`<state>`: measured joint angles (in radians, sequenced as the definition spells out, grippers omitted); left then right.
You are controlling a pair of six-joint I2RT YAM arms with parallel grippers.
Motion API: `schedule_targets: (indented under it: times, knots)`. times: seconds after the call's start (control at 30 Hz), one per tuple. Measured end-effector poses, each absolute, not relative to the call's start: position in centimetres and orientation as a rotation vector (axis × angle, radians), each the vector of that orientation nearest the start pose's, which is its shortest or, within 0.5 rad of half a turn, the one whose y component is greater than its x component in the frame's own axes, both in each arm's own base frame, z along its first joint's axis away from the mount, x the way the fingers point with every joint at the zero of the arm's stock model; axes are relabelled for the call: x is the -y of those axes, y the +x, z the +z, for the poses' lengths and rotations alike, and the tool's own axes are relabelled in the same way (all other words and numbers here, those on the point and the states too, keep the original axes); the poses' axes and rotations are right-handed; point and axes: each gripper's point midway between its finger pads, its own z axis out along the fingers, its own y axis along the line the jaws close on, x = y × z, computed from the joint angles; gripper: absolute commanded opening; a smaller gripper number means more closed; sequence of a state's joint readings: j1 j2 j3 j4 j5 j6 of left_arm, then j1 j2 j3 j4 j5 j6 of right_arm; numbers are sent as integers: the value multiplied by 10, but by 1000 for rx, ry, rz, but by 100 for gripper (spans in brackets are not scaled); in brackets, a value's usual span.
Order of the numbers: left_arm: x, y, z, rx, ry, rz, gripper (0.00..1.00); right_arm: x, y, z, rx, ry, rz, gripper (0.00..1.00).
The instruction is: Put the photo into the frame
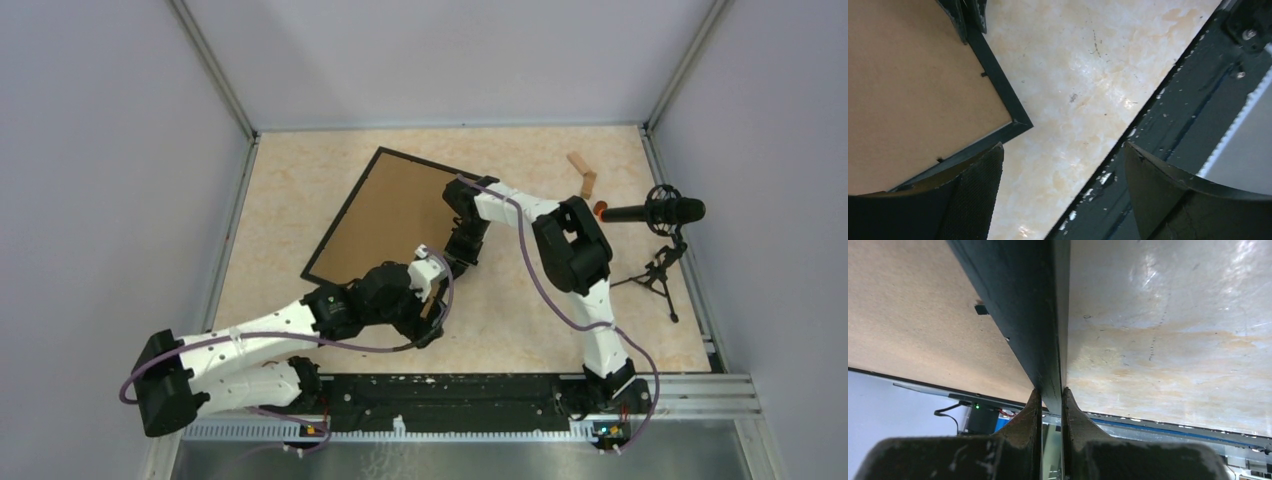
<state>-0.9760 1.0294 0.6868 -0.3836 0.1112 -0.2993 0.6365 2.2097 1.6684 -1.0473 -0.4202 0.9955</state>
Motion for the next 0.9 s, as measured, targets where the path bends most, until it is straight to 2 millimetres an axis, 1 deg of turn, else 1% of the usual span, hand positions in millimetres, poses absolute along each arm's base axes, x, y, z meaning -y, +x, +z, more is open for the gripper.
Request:
schedule_targets:
  times: [0.07,0.17,0.23,0.3,0.37,0.43,0.53,0.63,0.77,0.87,0.9]
  knots:
    - [263,137,120,-2196,938,-691,93,-316,254,31,-3370,622,482,0]
    - [263,142,120,-2117,1014,-598,96,-316,254,32,-3374,629,492,0]
    - [264,145,117,-2084,1056,-539,95,-316,254,33,-3374,631,496,0]
    - [267,145,107,-2071,1119,-455,94,-315,254,33,-3374,636,499,0]
    - [271,144,93,-2076,1185,-359,92,-314,254,34,-3372,640,503,0]
    - [274,145,81,-2086,1222,-270,90,-312,253,36,-3371,647,506,0]
    - [276,151,68,-2095,1241,-125,90,-310,251,43,-3366,658,511,0]
    - [276,158,61,-2079,1242,-1,88,-309,250,50,-3358,666,524,0]
    - [274,171,54,-2045,1236,185,82,-309,248,57,-3351,675,537,0]
    - [272,182,47,-2019,1228,336,78,-308,247,58,-3350,685,542,0]
    - [269,187,45,-2003,1223,417,75,-308,246,57,-3352,688,539,0]
